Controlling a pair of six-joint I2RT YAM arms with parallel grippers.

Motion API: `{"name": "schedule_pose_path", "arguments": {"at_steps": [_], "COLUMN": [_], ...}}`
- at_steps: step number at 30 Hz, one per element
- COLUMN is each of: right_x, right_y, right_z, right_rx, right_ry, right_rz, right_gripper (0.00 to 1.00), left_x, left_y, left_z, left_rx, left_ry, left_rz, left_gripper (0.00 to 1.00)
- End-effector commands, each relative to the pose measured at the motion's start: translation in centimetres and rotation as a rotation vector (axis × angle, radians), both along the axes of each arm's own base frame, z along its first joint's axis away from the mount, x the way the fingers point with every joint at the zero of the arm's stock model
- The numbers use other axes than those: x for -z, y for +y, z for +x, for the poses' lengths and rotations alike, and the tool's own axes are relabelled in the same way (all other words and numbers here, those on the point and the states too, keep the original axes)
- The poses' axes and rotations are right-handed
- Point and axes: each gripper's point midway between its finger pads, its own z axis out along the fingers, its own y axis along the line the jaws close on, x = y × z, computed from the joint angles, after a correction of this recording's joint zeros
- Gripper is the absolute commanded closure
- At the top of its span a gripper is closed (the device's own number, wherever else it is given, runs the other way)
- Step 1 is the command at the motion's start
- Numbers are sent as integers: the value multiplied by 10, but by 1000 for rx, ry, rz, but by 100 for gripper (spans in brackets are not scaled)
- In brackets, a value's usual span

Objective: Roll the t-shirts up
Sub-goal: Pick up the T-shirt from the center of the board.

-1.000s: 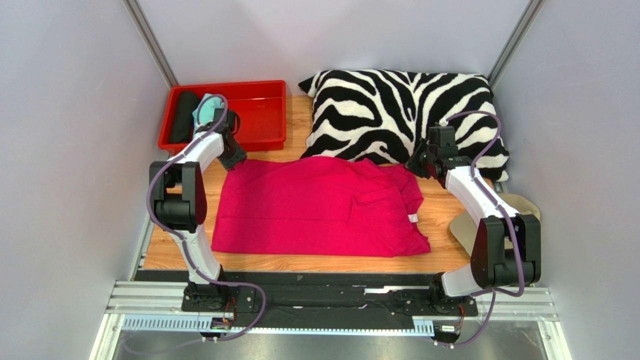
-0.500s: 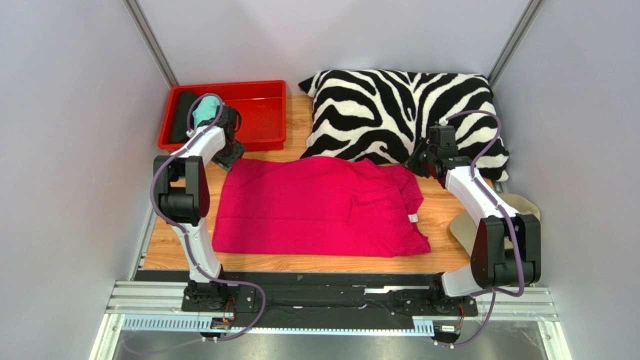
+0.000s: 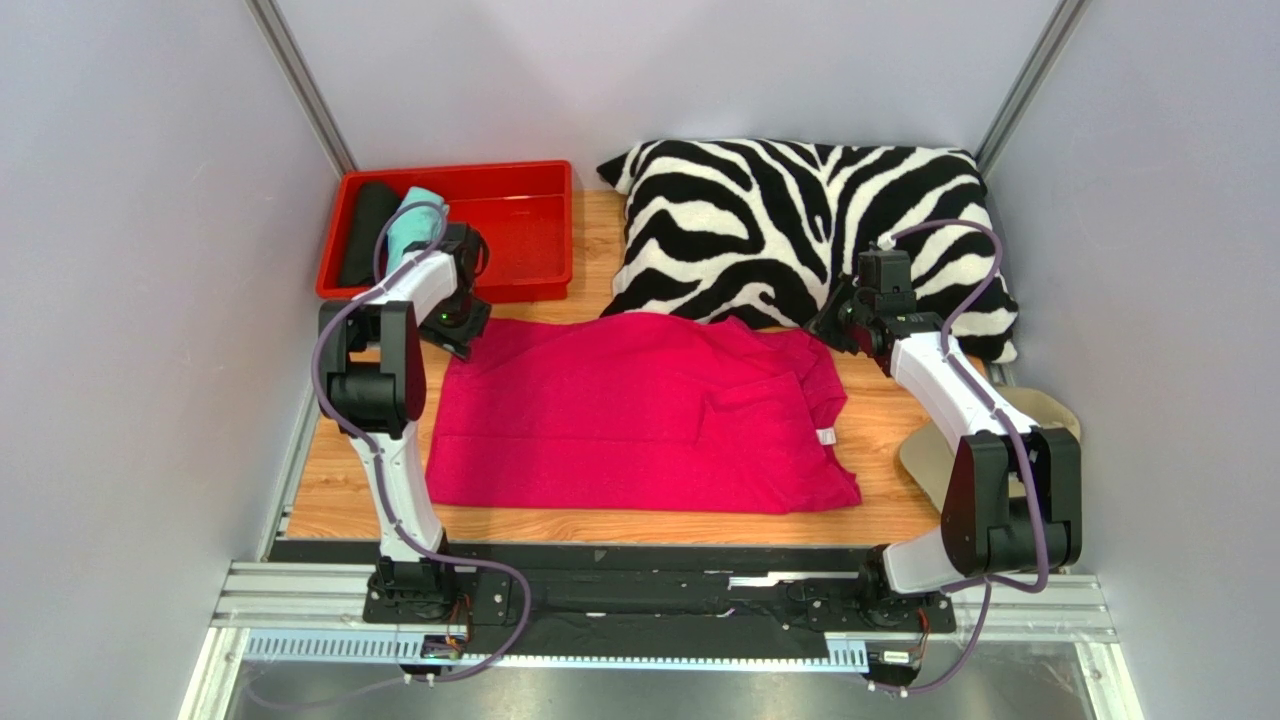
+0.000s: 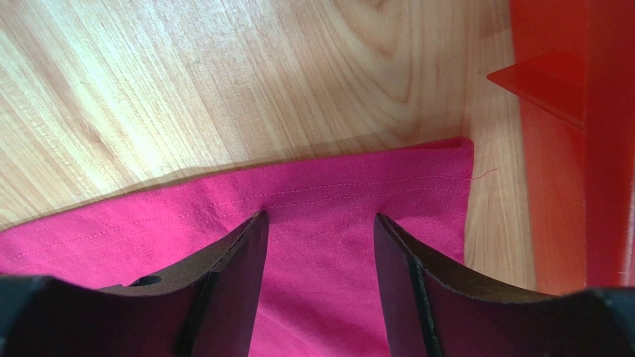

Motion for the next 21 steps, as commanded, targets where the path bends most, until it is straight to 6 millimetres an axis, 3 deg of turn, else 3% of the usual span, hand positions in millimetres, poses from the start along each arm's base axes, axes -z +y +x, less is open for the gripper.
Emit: {"name": "schedule_pose_path", "arguments": {"at_steps": [1,3,6,13,18,21], "right_x": [-10,-10,-9,-7,1,13], "right_y": [1,1,1,1,2,1], "right_z": [10,9,9,7,5,3], "right_rx": [-11,-10,-11,-9,-5,4], "right_ry": [-49,-47,-44,-39,-12,18], "right_rz": [6,7,6,8,11,9], "right_gripper": [100,100,100,100,100,95], "left_x": [-3,-2,-1,-8,-14,-20], "left_y": [6,6,6,4,0,-2], "left_z": [-4,-4,-5,-1,-3,-7], "left_rx": [-53,-53,-44,-1,33,50], "left_ry": [23,26,31,6,-21,-47], "left_rz": [17,17,17,11,-8,-15], "left_gripper": [39,42,54,90,100,100]}}
